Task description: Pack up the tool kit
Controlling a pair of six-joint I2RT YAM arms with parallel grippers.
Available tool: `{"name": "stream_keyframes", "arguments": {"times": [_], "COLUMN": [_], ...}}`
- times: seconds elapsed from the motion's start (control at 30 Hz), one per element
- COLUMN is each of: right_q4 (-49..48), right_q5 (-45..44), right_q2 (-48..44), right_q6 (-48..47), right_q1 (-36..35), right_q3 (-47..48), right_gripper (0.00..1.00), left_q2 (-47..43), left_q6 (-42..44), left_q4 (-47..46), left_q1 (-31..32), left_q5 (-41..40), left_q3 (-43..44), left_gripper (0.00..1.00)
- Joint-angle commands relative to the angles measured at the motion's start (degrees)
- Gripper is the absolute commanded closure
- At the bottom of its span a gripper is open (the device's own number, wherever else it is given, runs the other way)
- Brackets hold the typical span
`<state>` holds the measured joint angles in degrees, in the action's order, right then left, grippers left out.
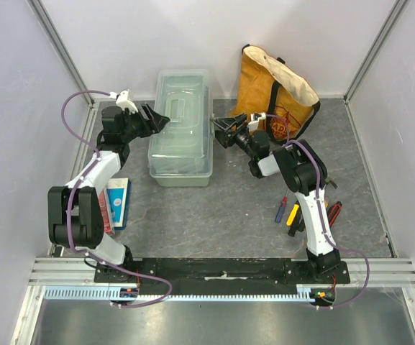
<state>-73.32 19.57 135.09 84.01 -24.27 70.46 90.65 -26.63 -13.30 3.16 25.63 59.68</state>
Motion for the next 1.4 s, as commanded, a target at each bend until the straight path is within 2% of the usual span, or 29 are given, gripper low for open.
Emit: {"name": "stream_keyframes", "arguments": {"times": [0.0, 0.07, 0.27, 0.5, 0.83, 1.23, 1.3, 1.37], "right_q4": [-8.2, -6.3, -2.7, 0.1, 13.5, 22.3, 23.0, 21.3], "right_q5": [13.0, 14.4, 16.8, 16.6, 9.2, 4.6, 4.1, 3.6], "right_q2": [-0.5, -1.3, -1.9, -2.5, -9.0, -11.0, -11.0, -11.0], "right_q6": [0.8, -1.5, -4.1, -5.9, -16.1, -20.2, -20.1, -18.1], "right_q1": [-11.9, -12.4, -13.1, -13.4, -14.2, -14.1, -13.9, -13.3], "right_q3": [5.4, 5.3, 5.1, 3.5, 1.1, 0.6, -0.1, -2.3], "right_gripper": [0.02, 0.07, 0.34, 0.58, 0.66, 0.66, 0.55, 0.31], "left_q2": [5.5, 5.8, 6.4, 6.6, 6.6, 5.9, 5.9, 5.7], "left_q6": [-2.8, -2.6, -1.0, 0.8, 2.4, 3.0, 3.0, 2.9], "left_q4": [23.0, 23.6, 25.8, 28.8, 31.1, 32.0, 32.2, 32.0], "left_q1": [12.3, 12.4, 12.4, 12.3, 12.3, 12.3, 12.4, 12.2], "left_q5": [31.8, 31.2, 28.8, 25.1, 20.4, 17.3, 17.0, 17.1], "left_q3": [-8.4, -8.4, -7.7, -6.8, -7.2, -7.6, -7.7, -7.7], "left_gripper": [0.31, 0.31, 0.32, 0.32, 0.32, 0.32, 0.32, 0.31]}}
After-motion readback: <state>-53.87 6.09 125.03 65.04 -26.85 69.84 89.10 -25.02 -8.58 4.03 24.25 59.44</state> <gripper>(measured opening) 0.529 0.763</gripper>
